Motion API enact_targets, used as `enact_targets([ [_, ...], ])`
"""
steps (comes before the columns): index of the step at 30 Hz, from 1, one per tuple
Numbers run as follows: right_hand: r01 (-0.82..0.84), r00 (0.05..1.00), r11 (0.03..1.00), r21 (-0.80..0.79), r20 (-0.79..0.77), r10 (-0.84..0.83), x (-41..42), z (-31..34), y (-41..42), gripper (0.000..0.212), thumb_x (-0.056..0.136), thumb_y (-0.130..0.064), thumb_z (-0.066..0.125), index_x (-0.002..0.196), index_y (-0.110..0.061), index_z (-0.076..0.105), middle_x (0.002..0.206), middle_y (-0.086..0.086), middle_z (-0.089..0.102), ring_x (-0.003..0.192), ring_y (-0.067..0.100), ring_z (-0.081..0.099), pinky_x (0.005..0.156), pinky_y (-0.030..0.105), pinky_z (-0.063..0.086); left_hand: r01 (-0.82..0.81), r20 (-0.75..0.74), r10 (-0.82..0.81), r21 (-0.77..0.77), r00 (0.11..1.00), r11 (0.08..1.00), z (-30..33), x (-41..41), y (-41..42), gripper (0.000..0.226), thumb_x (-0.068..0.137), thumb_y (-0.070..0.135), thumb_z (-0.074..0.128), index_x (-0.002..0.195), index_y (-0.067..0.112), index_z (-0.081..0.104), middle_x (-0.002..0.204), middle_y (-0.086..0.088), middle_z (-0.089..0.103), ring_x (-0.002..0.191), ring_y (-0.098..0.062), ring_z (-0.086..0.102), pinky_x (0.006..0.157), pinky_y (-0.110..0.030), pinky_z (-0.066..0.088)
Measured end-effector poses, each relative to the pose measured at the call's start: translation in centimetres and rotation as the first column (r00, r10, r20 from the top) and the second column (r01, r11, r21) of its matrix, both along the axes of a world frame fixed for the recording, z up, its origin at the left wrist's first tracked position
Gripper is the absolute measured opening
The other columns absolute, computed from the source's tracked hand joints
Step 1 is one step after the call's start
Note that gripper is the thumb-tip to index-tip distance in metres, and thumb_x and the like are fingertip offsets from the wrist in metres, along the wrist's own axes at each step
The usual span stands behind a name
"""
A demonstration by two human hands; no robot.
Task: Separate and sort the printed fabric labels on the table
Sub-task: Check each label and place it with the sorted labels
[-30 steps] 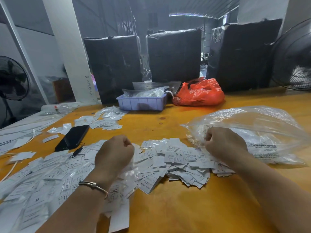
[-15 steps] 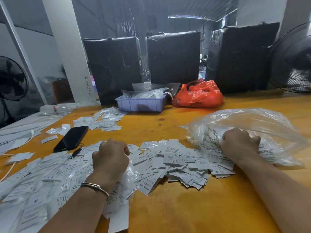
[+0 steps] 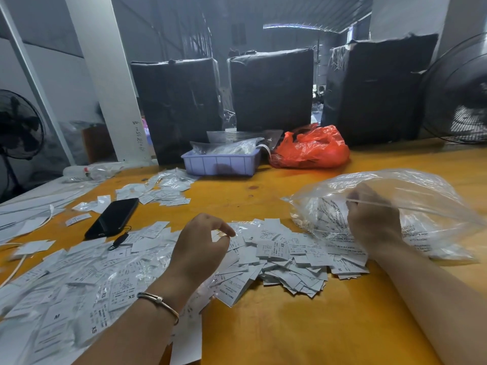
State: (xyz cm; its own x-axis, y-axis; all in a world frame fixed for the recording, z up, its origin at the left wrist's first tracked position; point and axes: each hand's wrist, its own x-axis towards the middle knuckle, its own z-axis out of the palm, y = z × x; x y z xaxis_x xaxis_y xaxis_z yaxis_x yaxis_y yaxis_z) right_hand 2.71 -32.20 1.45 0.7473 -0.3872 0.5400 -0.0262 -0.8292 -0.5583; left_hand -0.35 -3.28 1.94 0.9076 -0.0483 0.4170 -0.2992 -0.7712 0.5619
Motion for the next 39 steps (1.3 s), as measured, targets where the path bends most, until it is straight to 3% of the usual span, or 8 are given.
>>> enact_targets([
  [4, -0.219, 0.975, 0.92, 0.325, 0.107, 0.194, -0.8, 0.7, 1.8, 0.014, 0.094, -0.01, 0.053, 0.082, -0.006, 0.06, 0.076, 0.01, 0.062, 0.071, 0.028, 0.059, 0.056, 0.033, 0.046, 0.055, 0.057, -0.053, -0.026, 0.997, 0.998, 0.1, -0.2, -0.3, 0.014, 0.088, 0.014, 0.065, 0.088, 0.027, 0.071, 0.107, 0.009, 0.061, 0.107, -0.01, 0.055, 0.092, -0.03, 0.046],
  [8, -0.46, 0.812, 0.54, 0.705, 0.087, 0.577, -2.6, 1.8, 4.7, 0.016, 0.084, 0.003, 0.065, 0.098, -0.005, 0.063, 0.077, 0.013, 0.071, 0.061, 0.017, 0.064, 0.057, 0.026, 0.046, 0.19, 0.06, -0.184, -0.126, 0.981, 0.974, 0.4, -0.6, -0.7, 0.01, 0.088, 0.025, 0.069, 0.096, 0.03, 0.069, 0.106, 0.02, 0.06, 0.103, 0.003, 0.056, 0.085, -0.019, 0.047],
  [12, -0.58, 0.632, 0.37, 0.726, 0.115, 0.766, -4.1, 2.1, 7.3, 0.026, 0.078, 0.006, 0.07, 0.1, -0.004, 0.061, 0.081, 0.013, 0.074, 0.07, 0.024, 0.071, 0.061, 0.028, 0.049, 0.285, -0.06, -0.31, -0.254, 0.949, 0.924, 0.9, -1.0, -1.1, 0.044, 0.08, 0.052, 0.065, 0.121, 0.037, 0.06, 0.115, 0.029, 0.057, 0.101, 0.025, 0.048, 0.082, -0.008, 0.037],
  [16, -0.684, 0.553, 0.325, 0.653, 0.174, 0.815, -5.1, 2.0, 8.3, 0.028, 0.075, 0.006, 0.073, 0.098, 0.002, 0.059, 0.08, 0.016, 0.073, 0.072, 0.028, 0.072, 0.057, 0.024, 0.052, 0.355, -0.145, -0.409, -0.296, 0.901, 0.887, 1.2, -1.4, -1.3, 0.053, 0.074, 0.049, 0.068, 0.123, 0.032, 0.059, 0.108, 0.017, 0.07, 0.106, 0.011, 0.059, 0.088, -0.015, 0.04],
  [20, -0.717, 0.574, 0.368, 0.592, 0.202, 0.794, -5.1, 1.7, 8.5, 0.024, 0.075, 0.005, 0.074, 0.094, 0.003, 0.059, 0.079, 0.016, 0.073, 0.071, 0.027, 0.071, 0.059, 0.024, 0.053, 0.318, -0.138, -0.388, -0.36, 0.911, 0.877, 1.2, -1.5, -1.3, 0.011, 0.081, 0.018, 0.076, 0.092, 0.018, 0.075, 0.085, 0.0, 0.076, 0.088, -0.011, 0.07, 0.09, -0.029, 0.05],
  [25, -0.571, 0.814, 0.816, 0.091, -0.068, 0.577, -3.8, 1.2, 7.1, 0.015, 0.084, -0.019, 0.071, 0.098, -0.019, 0.068, 0.096, -0.005, 0.069, 0.092, 0.011, 0.062, 0.08, 0.03, 0.051, 0.213, -0.115, -0.288, -0.432, 0.951, 0.876, 0.9, -1.1, -0.8, 0.003, 0.081, 0.013, 0.076, 0.079, 0.014, 0.074, 0.078, 0.002, 0.074, 0.079, -0.009, 0.067, 0.075, -0.019, 0.051],
  [30, -0.582, 0.765, 0.807, -0.103, -0.408, 0.499, -3.5, 0.3, 7.3, 0.033, 0.075, -0.05, 0.073, 0.103, -0.033, 0.068, 0.112, -0.01, 0.055, 0.11, 0.012, 0.041, 0.092, 0.035, 0.039, 0.199, -0.137, -0.293, -0.469, 0.946, 0.861, 0.9, -1.0, -0.8, 0.008, 0.079, 0.013, 0.078, 0.081, 0.011, 0.07, 0.079, 0.003, 0.074, 0.079, -0.009, 0.069, 0.073, -0.019, 0.053],
  [39, -0.593, 0.763, 0.776, 0.215, -0.156, 0.627, -3.7, 0.9, 7.2, 0.014, 0.072, -0.018, 0.08, 0.071, -0.019, 0.067, 0.083, 0.001, 0.064, 0.08, 0.016, 0.055, 0.068, 0.03, 0.043, 0.211, -0.158, -0.334, -0.514, 0.929, 0.832, 0.9, -1.1, -1.0, 0.019, 0.075, 0.011, 0.081, 0.092, 0.012, 0.072, 0.083, 0.0, 0.077, 0.084, -0.012, 0.073, 0.078, -0.02, 0.056],
])
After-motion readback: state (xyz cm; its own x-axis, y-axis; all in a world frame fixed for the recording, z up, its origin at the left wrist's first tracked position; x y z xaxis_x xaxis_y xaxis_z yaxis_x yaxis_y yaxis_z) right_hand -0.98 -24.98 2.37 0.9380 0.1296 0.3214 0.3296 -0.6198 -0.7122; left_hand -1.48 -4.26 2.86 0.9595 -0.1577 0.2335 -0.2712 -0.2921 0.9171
